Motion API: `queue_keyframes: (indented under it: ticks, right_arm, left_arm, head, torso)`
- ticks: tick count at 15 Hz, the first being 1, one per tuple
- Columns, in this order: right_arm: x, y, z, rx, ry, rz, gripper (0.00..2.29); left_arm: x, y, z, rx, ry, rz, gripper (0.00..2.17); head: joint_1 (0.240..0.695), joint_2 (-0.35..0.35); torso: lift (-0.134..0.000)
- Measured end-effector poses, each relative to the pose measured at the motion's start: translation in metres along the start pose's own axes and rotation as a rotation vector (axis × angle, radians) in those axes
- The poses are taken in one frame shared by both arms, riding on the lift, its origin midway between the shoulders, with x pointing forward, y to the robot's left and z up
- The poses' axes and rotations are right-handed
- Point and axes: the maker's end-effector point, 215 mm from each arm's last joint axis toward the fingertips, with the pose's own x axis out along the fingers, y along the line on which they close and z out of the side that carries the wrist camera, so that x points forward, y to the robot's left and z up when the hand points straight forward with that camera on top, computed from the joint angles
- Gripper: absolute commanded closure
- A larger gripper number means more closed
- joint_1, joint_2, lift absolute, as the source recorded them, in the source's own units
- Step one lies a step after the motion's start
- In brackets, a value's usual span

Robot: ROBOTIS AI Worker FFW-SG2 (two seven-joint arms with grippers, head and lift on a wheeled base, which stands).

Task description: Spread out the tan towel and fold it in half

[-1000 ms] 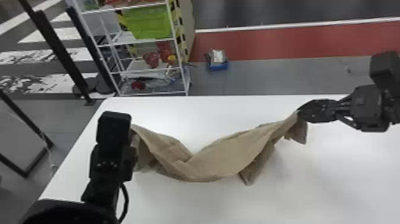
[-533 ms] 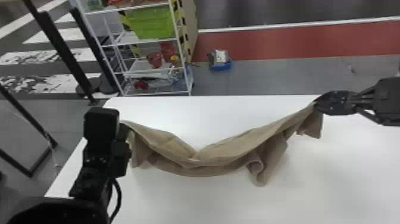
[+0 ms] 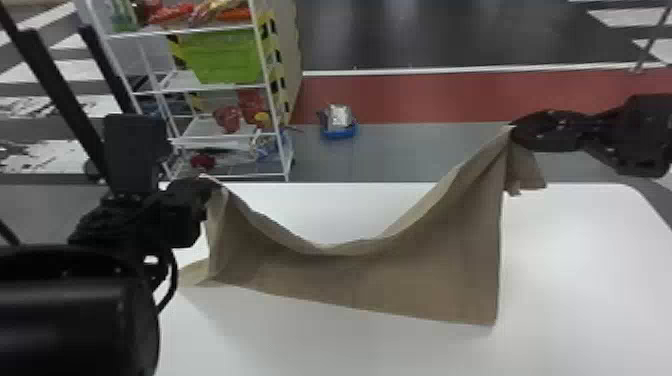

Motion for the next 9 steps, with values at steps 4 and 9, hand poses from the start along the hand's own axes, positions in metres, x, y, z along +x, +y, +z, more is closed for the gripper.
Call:
queue_keyframes:
  ticks: [4, 9]
  right_arm:
    - [0.001, -0.045, 0.013, 0.03, -0.002, -0.052, 1.6]
    - [-0.005, -0.125, 0.021, 0.052, 0.018, -0.217, 1.6]
  left_arm:
    - [0.032, -0.001, 0.037, -0.035, -0.005, -0.053, 2.14]
    - [0.077, 0.01, 0.072, -0.084, 0.001, -0.076, 2.14]
  head:
    - [0.522, 0.084]
    - [0.442, 0.054]
  torso:
    - [-0.124]
    - [-0.124]
